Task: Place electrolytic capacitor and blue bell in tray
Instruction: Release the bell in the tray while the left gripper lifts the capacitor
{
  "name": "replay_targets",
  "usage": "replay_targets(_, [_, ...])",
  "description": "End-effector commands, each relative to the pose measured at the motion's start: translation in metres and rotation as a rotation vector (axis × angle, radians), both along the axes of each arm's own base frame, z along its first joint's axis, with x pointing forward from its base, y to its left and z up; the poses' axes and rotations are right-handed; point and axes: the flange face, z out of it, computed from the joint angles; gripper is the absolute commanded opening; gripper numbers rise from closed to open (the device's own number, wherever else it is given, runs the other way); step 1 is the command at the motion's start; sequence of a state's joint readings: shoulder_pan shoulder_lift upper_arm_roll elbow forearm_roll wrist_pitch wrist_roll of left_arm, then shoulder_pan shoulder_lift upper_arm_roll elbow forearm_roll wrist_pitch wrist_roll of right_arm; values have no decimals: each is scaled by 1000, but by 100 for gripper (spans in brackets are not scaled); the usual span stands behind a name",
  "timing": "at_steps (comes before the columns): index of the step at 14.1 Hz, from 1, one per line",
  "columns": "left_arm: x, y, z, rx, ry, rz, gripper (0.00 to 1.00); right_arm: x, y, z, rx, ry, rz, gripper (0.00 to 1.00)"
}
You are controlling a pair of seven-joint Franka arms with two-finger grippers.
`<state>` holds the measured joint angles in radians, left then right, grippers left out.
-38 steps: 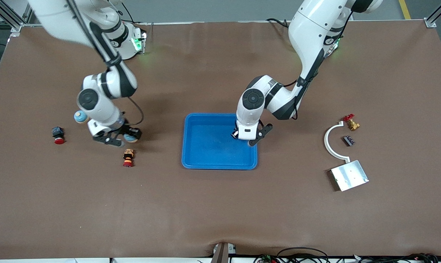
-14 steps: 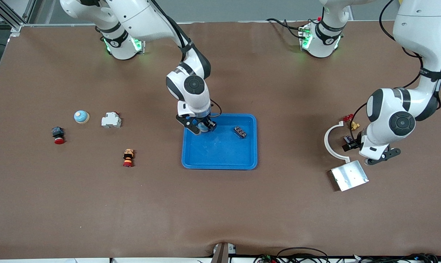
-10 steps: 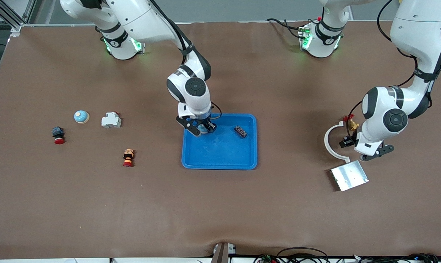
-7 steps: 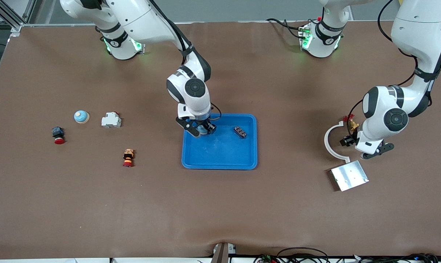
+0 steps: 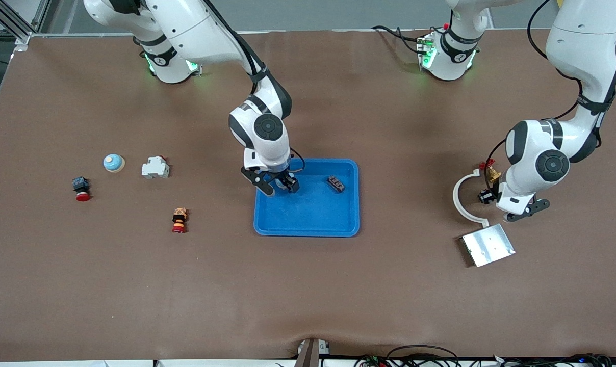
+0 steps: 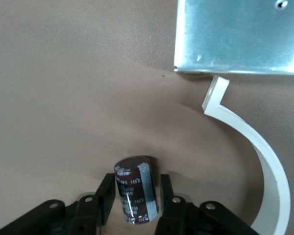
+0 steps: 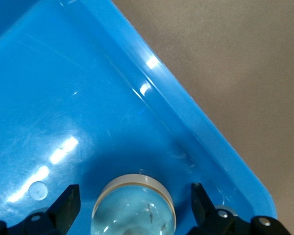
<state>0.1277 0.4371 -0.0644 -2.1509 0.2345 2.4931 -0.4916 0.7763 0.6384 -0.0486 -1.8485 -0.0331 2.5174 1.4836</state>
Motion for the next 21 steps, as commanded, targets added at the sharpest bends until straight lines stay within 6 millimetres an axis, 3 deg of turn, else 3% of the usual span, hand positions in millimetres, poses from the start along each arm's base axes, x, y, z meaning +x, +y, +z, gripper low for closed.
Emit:
replay_targets(1, [1,0,6,5,-25,-13,19,15,-1,10,-24,-14,28,100])
replay_targets(3, [5,-3,16,6,-45,-16,0,34,-10,31,-90,64,79,100])
replay_targets(6, [12,-23,42,0,-90,-25,0,54,-35,77,-139,154,223,100])
replay_targets(8, [19,-54,60,-16,-131,3,0,69,-82,110,-131,178,295,100])
replay_targets(12, [39,-124,100,-55,-180,77,0,91,-214,147,-87,204,524,100])
replay_targets(15, [56,-172,134,-86,-189,117,0,77,-288,143,-65,199,636,100])
replay_targets(17, [59,-213,144,-116,-214,162,0,56,-326,127,-56,151,701,100])
replay_targets(21, [63,-308,148,-187,-240,297,0,39,-406,114,-41,136,792,100])
